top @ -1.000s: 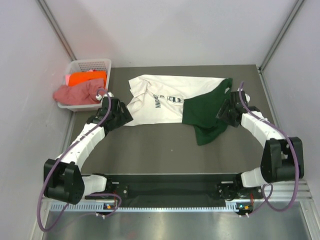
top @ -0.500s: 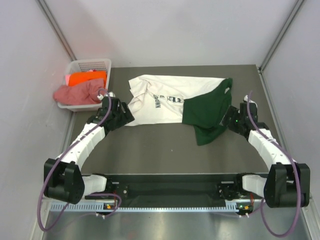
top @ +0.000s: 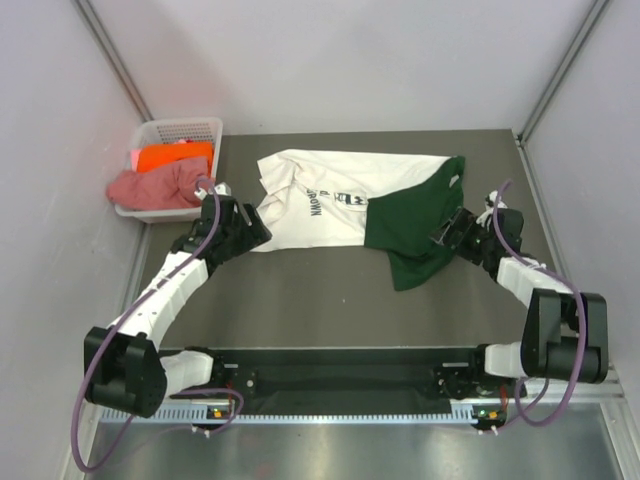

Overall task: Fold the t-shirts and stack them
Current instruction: Flatten the tshirt out

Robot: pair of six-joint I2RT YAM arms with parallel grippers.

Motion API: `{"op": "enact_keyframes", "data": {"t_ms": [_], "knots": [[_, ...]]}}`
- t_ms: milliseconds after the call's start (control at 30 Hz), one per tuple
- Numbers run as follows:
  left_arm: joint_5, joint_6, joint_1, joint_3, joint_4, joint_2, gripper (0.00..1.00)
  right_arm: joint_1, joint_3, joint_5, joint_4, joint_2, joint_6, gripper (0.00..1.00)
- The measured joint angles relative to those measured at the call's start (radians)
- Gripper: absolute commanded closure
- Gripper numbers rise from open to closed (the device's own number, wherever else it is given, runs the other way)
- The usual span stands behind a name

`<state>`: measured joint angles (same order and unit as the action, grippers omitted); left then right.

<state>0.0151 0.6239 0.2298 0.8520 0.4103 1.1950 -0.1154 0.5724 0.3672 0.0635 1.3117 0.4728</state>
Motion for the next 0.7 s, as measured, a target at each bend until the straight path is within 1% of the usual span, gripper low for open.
{"op": "enact_keyframes", "data": {"t_ms": [133,267,400,467,700], "knots": [[-0.009,-0.002,0.000,-0.003,0.000,0.000,0.18,0.000,-0.001,0.064,0.032,0.049,0.016,0.09],[-0.024,-0.006,0.000,-0.004,-0.001,-0.002,0.18,0.000,-0.013,0.106,0.023,0.021,0.027,0.09],[-0.027,-0.006,0.001,-0.011,-0.001,-0.019,0.18,0.004,-0.058,0.131,-0.051,-0.133,0.029,0.09],[-0.027,-0.007,0.001,-0.015,-0.001,-0.027,0.18,0.007,-0.069,0.138,-0.114,-0.223,0.029,0.07],[-0.030,-0.013,0.001,-0.023,0.000,-0.047,0.18,0.008,-0.089,0.140,-0.332,-0.416,0.045,0.07]]}}
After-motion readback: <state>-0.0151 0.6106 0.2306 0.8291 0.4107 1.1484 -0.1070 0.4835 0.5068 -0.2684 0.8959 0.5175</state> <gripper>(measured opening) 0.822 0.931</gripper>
